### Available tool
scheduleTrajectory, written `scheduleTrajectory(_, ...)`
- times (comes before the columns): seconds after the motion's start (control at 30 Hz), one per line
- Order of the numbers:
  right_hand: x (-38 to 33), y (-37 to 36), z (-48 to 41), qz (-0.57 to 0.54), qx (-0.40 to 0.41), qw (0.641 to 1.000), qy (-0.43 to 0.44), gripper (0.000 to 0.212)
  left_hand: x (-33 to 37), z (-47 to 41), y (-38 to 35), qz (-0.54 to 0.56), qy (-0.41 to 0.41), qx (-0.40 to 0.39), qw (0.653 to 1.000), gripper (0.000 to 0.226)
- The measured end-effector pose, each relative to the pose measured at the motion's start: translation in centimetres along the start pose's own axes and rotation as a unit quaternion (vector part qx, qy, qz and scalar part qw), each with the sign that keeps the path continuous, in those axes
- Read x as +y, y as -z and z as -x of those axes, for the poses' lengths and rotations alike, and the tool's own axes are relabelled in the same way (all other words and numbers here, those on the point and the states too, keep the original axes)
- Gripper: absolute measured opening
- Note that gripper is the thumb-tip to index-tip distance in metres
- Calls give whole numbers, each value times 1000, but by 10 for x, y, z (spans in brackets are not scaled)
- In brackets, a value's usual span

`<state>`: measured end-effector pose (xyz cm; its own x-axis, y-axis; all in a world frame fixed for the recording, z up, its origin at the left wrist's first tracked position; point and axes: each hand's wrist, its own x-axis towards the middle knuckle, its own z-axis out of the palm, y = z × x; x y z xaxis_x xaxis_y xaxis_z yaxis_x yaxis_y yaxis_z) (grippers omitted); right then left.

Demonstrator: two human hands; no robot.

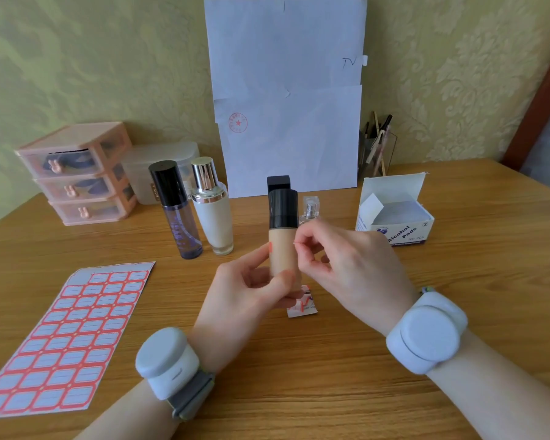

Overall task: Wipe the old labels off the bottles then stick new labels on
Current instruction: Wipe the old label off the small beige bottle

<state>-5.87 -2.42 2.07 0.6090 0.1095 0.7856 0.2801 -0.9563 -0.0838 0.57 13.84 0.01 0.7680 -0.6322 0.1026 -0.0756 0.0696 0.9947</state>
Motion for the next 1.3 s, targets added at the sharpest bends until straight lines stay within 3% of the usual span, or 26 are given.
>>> scheduleTrajectory(0.13, -2, -4, 2, -52, 9, 997, -57, 20, 0, -1, 0, 14, 4, 0, 1000, 34)
scheduleTrajectory(0.3, 0, -6, 2, -150, 30, 977, -146, 13, 2, -1, 1, 62, 30, 1, 998, 28)
scheduleTrajectory(0.53, -2, -7, 2, -148, 36, 979, -137, 1, 2, -1, -1, 65, 25, 9, 997, 32)
scheduleTrajectory(0.73, -7, -9, 1, -226, 34, 958, -173, 7, 2, 1, -2, 48, -6, 8, 999, 31)
scheduleTrajectory(1.1, -11, -8, 2, -243, -2, 950, -194, 9, 1, 2, -1, 8, -36, 8, 999, 32)
scheduleTrajectory(1.3, -14, -7, 1, -318, 7, 905, -284, 8, 3, 2, -1, 4, -48, 7, 999, 34)
